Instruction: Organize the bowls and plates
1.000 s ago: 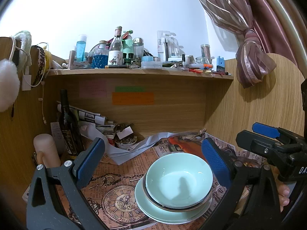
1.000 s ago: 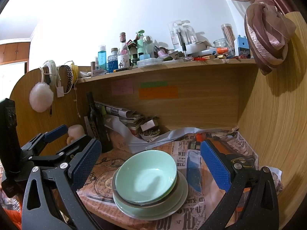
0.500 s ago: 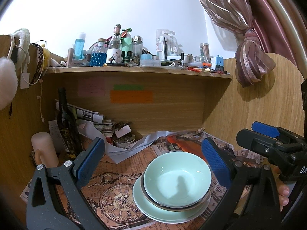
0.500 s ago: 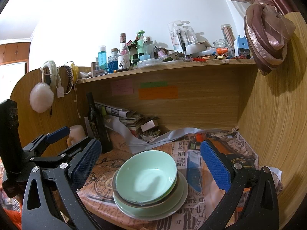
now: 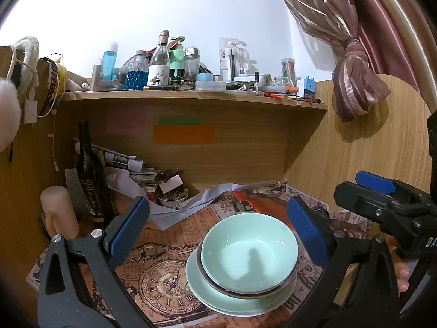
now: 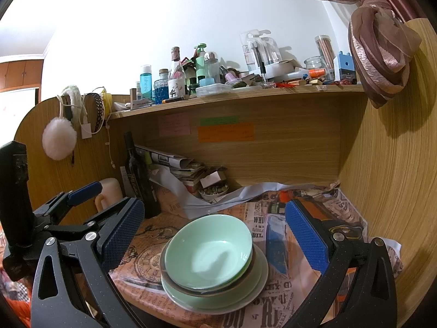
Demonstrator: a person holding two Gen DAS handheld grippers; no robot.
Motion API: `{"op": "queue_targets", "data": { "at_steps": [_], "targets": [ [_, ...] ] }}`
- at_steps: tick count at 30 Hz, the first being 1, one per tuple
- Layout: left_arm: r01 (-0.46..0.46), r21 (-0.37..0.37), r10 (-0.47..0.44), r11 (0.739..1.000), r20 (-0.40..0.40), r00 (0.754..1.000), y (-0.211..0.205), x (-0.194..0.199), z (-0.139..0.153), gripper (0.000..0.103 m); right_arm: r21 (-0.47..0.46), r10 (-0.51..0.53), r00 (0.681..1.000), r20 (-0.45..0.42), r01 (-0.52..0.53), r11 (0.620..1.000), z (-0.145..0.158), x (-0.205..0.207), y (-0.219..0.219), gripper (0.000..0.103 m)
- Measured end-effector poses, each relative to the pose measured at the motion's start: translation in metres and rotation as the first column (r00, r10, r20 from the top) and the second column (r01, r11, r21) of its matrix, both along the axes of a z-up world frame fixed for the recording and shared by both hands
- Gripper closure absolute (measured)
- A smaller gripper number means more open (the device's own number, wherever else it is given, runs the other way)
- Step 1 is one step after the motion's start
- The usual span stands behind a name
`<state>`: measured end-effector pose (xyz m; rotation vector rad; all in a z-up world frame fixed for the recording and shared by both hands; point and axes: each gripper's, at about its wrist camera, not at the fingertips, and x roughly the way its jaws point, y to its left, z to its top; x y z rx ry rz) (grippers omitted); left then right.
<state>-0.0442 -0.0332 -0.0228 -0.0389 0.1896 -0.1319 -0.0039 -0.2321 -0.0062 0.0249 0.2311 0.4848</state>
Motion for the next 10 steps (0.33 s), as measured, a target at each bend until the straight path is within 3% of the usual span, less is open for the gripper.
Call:
{"op": "queue_targets", "data": {
  "at_steps": [10],
  "targets": [
    [0.004,-0.016,-0.004,1.0,-0.003,1.0,0.0016,-0.0006,0.0003,0.0,-0.007,-0.006,1.0,-0.004,0.006,1.0,-0.0008,-0.0003,0.0047,0.0]
  ]
}}
